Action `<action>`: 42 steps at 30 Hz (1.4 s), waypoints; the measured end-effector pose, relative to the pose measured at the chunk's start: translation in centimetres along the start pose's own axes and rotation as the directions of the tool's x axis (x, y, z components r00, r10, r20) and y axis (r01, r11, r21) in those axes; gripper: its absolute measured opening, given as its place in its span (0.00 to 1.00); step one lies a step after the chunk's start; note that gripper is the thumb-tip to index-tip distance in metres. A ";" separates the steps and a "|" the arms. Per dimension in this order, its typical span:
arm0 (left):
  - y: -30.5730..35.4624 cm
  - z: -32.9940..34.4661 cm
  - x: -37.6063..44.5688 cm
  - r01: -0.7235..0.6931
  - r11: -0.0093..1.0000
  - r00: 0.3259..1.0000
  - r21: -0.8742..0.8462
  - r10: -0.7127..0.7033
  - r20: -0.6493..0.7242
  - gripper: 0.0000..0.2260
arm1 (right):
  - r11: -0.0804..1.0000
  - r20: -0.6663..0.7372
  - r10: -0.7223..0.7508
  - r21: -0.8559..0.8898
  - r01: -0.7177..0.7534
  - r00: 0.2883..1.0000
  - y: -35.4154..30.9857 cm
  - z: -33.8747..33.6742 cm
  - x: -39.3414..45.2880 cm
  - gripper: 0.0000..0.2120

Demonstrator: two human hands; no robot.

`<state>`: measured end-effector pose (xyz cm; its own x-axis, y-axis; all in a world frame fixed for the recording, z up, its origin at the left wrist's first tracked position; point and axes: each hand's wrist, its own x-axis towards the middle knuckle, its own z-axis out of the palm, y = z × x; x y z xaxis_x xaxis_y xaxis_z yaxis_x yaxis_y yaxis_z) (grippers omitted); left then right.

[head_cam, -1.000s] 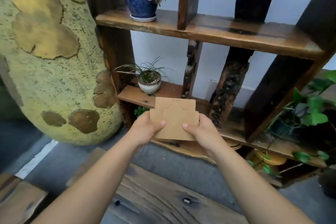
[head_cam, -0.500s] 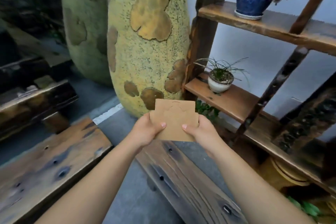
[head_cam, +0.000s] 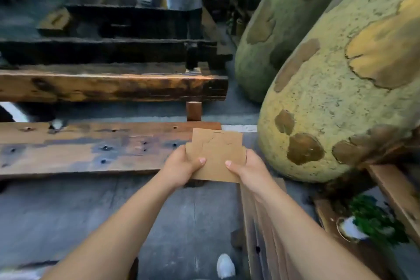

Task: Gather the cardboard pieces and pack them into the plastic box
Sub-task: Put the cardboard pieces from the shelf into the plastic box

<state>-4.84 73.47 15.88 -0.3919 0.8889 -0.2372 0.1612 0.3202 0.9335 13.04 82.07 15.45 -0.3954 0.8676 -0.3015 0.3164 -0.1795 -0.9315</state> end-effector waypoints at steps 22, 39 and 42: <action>-10.7 -7.7 -23.2 0.169 0.833 0.283 -0.528 -0.554 -0.783 0.14 | 0.905 0.940 0.087 -0.213 0.368 0.330 -1.0 25.8 -4.1 0.15; -21.9 -13.1 -35.5 0.119 0.723 0.109 -0.681 -0.691 -0.714 0.15 | 0.789 0.942 0.244 -0.331 0.518 0.231 4.7 39.9 -16.3 0.16; -23.6 -13.8 -35.6 0.189 0.690 0.081 -0.699 -0.720 -0.689 0.19 | 0.758 0.932 0.248 -0.356 0.547 0.263 5.4 41.4 -16.5 0.18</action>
<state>-7.24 29.78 5.97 -0.7720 -0.3839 -0.5067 -0.5960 0.1598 0.7869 -14.43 47.59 6.95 -0.8295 -0.2489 -0.5000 0.3305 0.5030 -0.7986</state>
